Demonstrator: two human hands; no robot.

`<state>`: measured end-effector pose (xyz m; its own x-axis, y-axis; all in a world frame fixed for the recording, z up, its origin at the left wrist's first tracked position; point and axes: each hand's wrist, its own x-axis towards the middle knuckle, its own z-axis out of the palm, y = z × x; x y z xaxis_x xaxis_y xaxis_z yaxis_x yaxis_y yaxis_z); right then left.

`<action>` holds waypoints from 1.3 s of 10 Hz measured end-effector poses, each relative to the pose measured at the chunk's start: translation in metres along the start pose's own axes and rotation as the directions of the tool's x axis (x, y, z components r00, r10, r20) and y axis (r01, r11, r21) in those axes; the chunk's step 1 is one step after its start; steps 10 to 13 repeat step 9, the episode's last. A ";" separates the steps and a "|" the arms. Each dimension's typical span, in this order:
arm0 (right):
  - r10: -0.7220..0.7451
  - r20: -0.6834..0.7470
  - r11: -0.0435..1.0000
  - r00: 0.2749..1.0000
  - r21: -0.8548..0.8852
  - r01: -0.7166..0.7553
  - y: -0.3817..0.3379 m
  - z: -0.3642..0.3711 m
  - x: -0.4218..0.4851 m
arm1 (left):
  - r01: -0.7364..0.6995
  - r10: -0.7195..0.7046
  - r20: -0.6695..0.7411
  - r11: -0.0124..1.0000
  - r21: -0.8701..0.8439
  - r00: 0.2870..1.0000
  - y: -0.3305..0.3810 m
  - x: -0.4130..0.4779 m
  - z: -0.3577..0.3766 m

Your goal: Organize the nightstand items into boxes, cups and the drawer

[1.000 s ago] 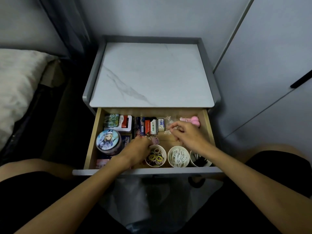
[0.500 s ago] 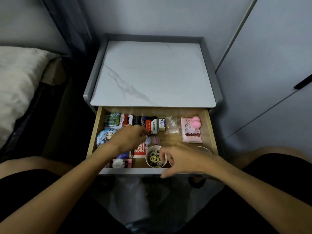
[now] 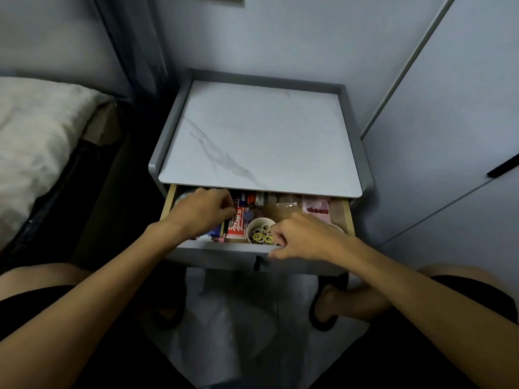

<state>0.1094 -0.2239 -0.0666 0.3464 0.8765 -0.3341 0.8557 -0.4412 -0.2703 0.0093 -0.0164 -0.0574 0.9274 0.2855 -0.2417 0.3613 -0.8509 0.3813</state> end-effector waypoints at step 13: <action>0.089 -0.117 0.933 0.989 -0.338 -0.124 0.044 -0.051 0.079 | 0.015 -0.011 0.051 0.997 -0.073 0.999 0.000 0.058 -0.033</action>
